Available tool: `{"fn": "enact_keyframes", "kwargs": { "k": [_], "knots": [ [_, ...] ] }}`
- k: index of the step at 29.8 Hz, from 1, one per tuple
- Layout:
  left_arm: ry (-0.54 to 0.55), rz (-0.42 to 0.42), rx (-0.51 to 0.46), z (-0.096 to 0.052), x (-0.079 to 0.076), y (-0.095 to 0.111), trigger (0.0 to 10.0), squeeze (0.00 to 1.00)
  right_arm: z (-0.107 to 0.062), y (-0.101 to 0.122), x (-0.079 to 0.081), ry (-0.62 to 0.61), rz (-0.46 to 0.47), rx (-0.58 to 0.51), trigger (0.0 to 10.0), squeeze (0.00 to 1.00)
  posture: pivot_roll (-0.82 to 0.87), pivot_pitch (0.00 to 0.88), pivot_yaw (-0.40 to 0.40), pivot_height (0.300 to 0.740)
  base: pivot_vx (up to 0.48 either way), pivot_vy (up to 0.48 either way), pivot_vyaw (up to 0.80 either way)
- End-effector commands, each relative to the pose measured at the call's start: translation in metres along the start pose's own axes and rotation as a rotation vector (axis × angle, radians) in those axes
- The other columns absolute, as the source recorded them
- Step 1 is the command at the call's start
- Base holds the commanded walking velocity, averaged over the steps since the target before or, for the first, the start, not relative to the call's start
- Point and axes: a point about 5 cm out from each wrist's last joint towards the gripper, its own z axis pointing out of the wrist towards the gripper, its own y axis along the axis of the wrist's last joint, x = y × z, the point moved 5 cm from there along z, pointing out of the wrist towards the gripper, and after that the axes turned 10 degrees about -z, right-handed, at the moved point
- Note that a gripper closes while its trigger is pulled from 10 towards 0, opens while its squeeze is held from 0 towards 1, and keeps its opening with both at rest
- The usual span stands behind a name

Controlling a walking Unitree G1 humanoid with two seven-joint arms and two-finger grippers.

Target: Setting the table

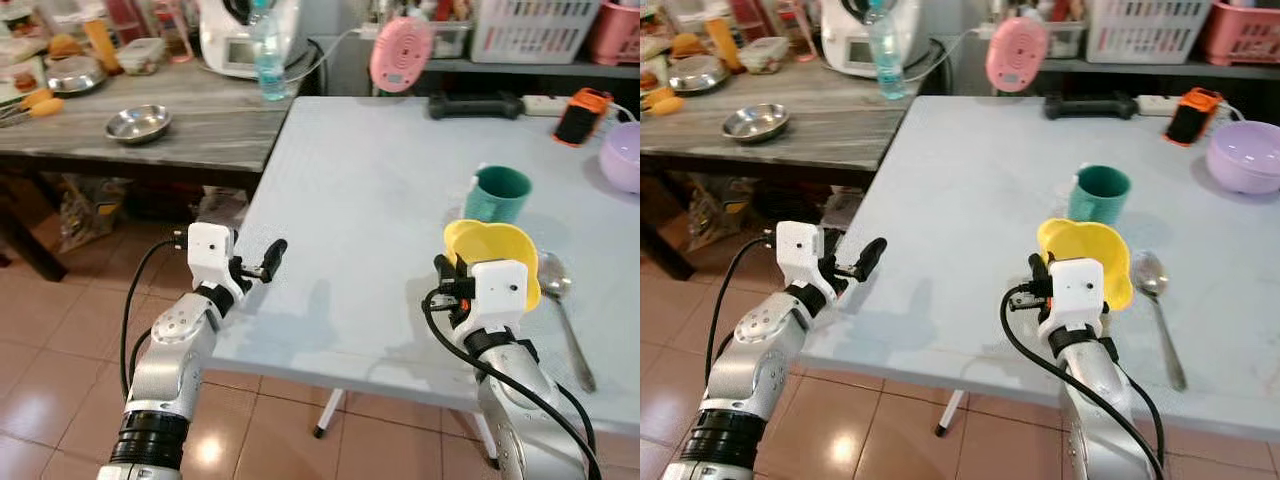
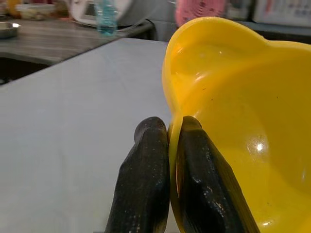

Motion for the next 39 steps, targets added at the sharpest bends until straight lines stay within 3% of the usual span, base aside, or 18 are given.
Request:
{"fn": "enact_keyframes", "kwargs": {
  "k": [1,17,36,39],
  "knots": [
    [0.037,0.015,0.004,-0.002,0.012,0.0,10.0,0.0,0.001,0.011,0.007,0.021,0.013,-0.037,10.0,0.0,-0.13,0.037,0.069,0.74,0.0,0.311,0.0],
    [0.062,0.038,-0.013,0.003,0.023,0.008,10.0,0.0,0.007,0.015,0.012,0.015,0.019,-0.05,10.0,0.0,-0.12,0.04,0.081,0.74,0.0,0.33,0.0],
    [0.04,0.042,-0.014,0.007,0.017,0.005,10.0,0.0,0.008,0.014,0.011,0.008,0.005,-0.046,10.0,0.0,-0.12,0.031,0.085,0.74,0.0,0.368,-0.74],
    [0.04,0.043,-0.014,0.007,0.018,0.004,10.0,0.0,0.007,0.016,0.014,0.033,-0.033,-0.06,10.0,0.0,-0.13,0.029,0.086,0.74,0.0,0.399,-0.72]
  ]
}}
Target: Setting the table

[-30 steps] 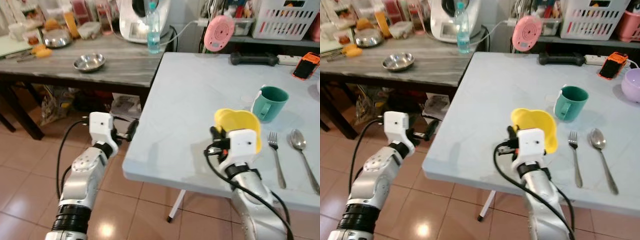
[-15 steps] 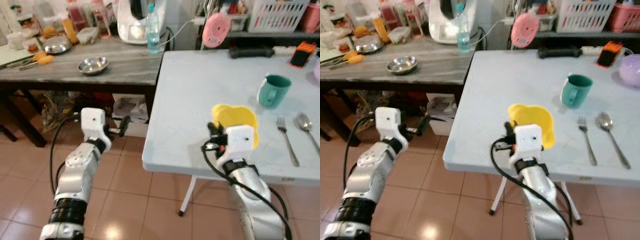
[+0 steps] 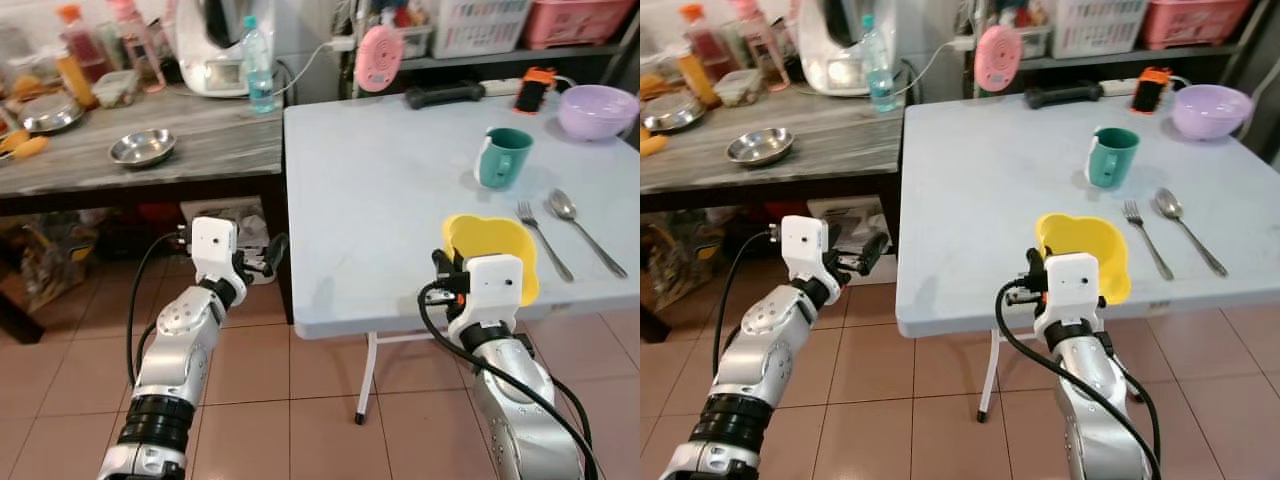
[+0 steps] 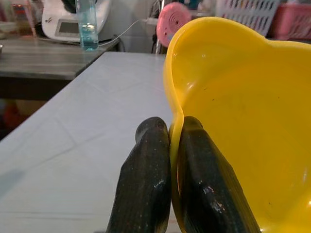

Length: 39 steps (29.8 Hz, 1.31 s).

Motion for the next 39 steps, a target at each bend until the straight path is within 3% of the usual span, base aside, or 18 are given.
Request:
{"fn": "enact_keyframes", "kwargs": {
  "k": [1,9,17,30,39],
  "knots": [
    [0.027,0.018,-0.006,-0.0018,0.0103,0.0039,10.0,0.0,0.0012,0.0114,0.0086,0.032,-0.007,-0.045,10.0,0.0,-0.13,0.026,0.086,0.74,0.0,0.416,-0.68],
    [0.028,0.019,-0.006,-0.0017,0.01,0.003,10.0,0.0,0.0018,0.0107,0.0097,0.035,0.001,-0.045,10.0,0.0,-0.12,0.026,0.085,0.74,0.0,0.42,-0.6],
    [0.034,0.015,-0.013,-0.001,0.0091,0.0031,10.0,0.0,0.0027,0.0129,0.0117,0.05,-0.024,-0.061,10.0,0.0,-0.12,0.028,0.082,0.74,0.0,0.428,0.0],
    [0.034,0.014,-0.014,-0.0003,0.0077,0.0023,10.0,0.0,0.0027,0.0115,0.0113,0.045,-0.017,-0.061,10.0,0.0,-0.12,0.025,0.085,0.74,0.0,0.43,0.64],
    [0.03,0.016,-0.013,0.0009,0.0055,0.0018,10.0,0.0,0.0021,0.0098,0.0106,0.041,-0.015,-0.054,10.0,0.0,-0.12,0.026,0.088,0.74,0.0,0.434,0.0]
  ]
}}
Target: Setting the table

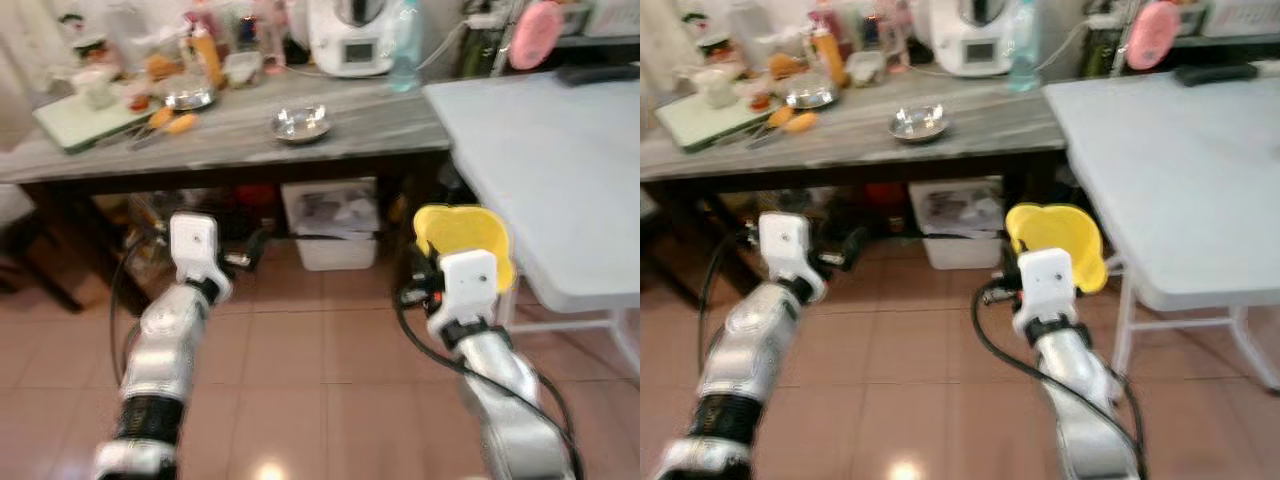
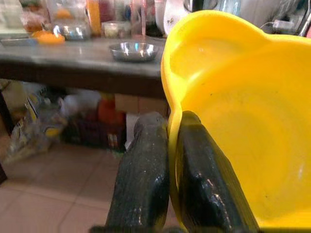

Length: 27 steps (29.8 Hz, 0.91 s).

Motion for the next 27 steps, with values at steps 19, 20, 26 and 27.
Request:
{"fn": "enact_keyframes", "kwargs": {
  "k": [19,20,26,27],
  "knots": [
    [-0.04,0.004,-0.044,-0.0013,-0.0013,0.0118,10.0,0.0,0.0025,0.0078,0.002,0.005,0.004,-0.032,10.0,0.0,-0.12,0.017,0.082,0.74,0.0,0.042,0.0],
    [-0.031,0.002,-0.05,-0.0009,0.0001,0.0129,10.0,0.0,0.0027,0.0078,0.0018,0.006,0.001,-0.032,10.0,0.0,-0.12,0.014,0.08,0.74,0.0,0.0,0.0],
    [-0.031,0.001,-0.051,-0.0007,0.001,0.0136,10.0,0.0,0.0039,0.0084,0.0017,0.009,-0.002,-0.035,10.0,0.0,-0.12,0.01,0.078,0.74,0.232,0.0,0.0],
    [-0.031,0.001,-0.051,-0.0007,0.001,0.0136,10.0,0.0,0.0039,0.0084,0.0017,0.009,-0.002,-0.035,10.0,0.0,-0.12,0.01,0.078,0.74,0.292,0.0,0.0]
  ]
}}
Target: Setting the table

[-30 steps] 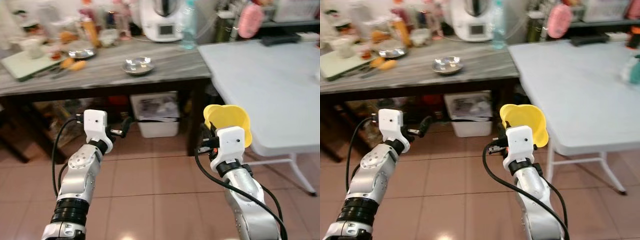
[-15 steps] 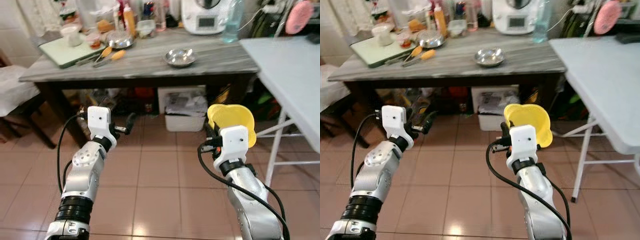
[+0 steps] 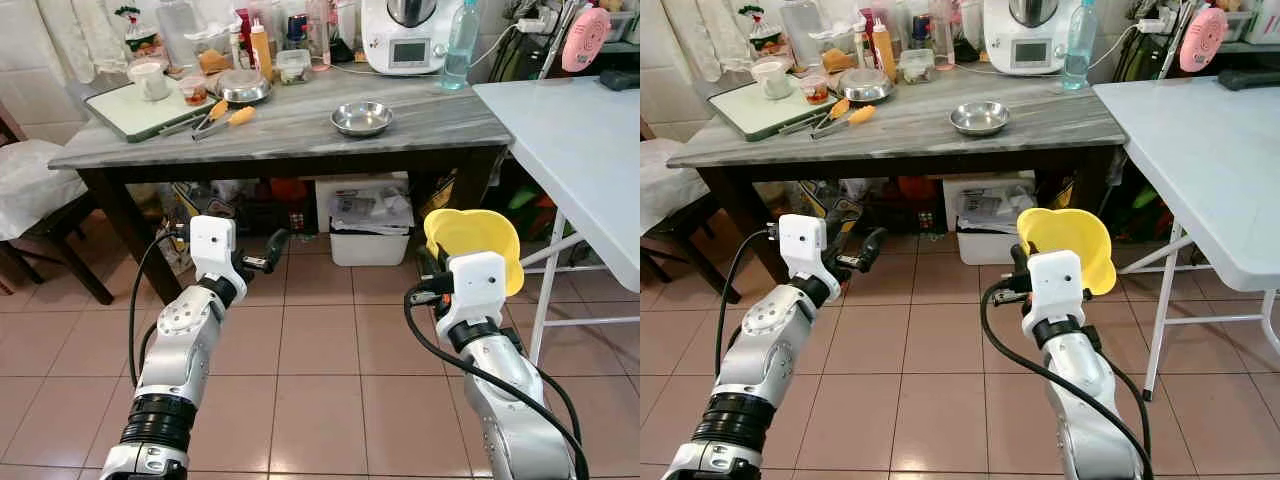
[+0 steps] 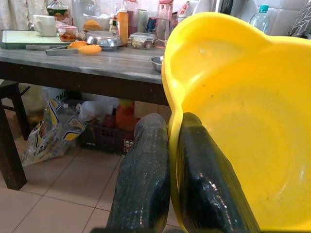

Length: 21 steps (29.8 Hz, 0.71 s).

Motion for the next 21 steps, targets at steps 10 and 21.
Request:
{"fn": "enact_keyframes", "kwargs": {
  "k": [10,21],
  "knots": [
    [0.002,0.001,-0.012,0.0001,0.0016,0.0043,10.0,0.0,0.0032,0.005,0.0013,0.005,0.001,-0.024,10.0,0.0,-0.12,0.011,0.08,0.74,0.298,0.0,0.0],
    [-0.006,0.003,-0.003,0.0017,-0.001,0.0023,10.0,0.0,0.0026,0.0046,0.0015,0.004,-0.007,-0.023,10.0,0.0,-0.12,0.013,0.087,0.74,0.32,0.0,0.0]
  ]
}}
